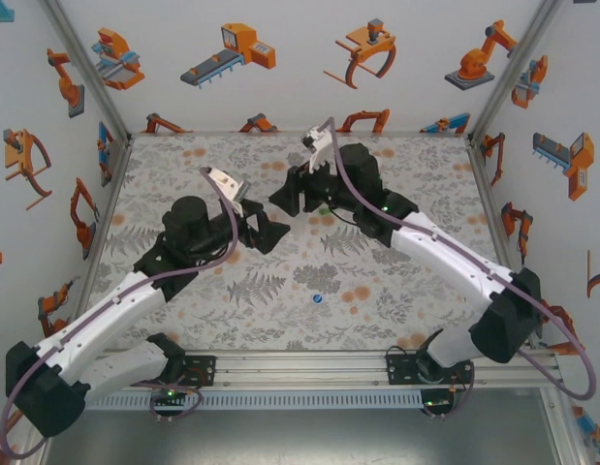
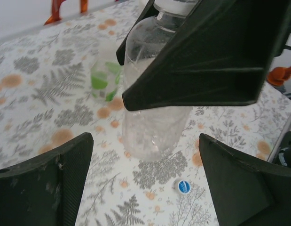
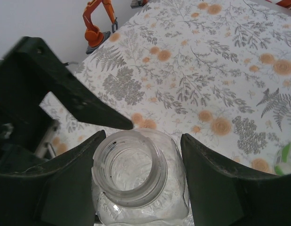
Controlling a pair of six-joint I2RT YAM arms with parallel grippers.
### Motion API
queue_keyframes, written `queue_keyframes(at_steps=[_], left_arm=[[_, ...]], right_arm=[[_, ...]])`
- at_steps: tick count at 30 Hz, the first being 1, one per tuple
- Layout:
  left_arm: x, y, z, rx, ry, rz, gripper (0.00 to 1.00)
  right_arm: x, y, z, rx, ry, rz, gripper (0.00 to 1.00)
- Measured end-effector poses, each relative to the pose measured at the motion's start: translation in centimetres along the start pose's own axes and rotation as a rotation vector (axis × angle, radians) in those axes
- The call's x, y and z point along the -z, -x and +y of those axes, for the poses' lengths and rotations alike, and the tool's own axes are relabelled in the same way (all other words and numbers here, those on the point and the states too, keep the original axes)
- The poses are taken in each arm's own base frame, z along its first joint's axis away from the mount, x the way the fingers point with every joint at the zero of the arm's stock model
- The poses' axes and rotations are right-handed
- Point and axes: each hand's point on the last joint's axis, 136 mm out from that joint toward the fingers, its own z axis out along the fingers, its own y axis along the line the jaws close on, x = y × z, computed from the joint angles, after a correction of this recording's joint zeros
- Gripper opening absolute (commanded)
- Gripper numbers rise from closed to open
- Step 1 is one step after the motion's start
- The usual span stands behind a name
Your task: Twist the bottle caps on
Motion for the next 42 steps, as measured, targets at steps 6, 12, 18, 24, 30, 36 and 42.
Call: queue_keyframes(at_steps=[6, 12, 18, 24, 30, 36, 42], left_arm=[[-1.8, 0.8, -2.7, -0.053, -0.132, -0.059, 0.86], [-3.1, 1.5, -5.0, -0.077, -0.220, -0.090, 0.82], [-3.5, 1.9, -6.2, -0.091, -0.251, -0.096, 0.73], [-3.4, 2.3, -7.0, -0.102, -0.278, -0.087, 0.67], [-3.4, 2.1, -7.2, -0.100, -0.281, -0.066, 0.66], [-3.5, 1.7, -7.1, -0.100, -0.276, -0.041, 0.53], [-3.3, 1.6, -7.0, -0.103, -0.268, -0.025, 0.45]], right_arm=[[3.1, 1.8, 1.2, -0.088, -0.005, -0.053, 0.39], [4.9, 2.1, 1.6, -0.217, 0.003, -0.093, 0.37], [5.4, 1.8, 1.5, -0.307, 0.005, -0.112, 0.37], [6.0, 1.9, 1.3, -0.350, -0.001, -0.136, 0.35], [6.0, 1.7, 1.1, -0.383, -0.006, -0.138, 0.33], [5.9, 1.5, 0.8, -0.397, -0.015, -0.141, 0.33], [5.8, 1.4, 0.9, -0.405, -0.013, -0.140, 0.37]])
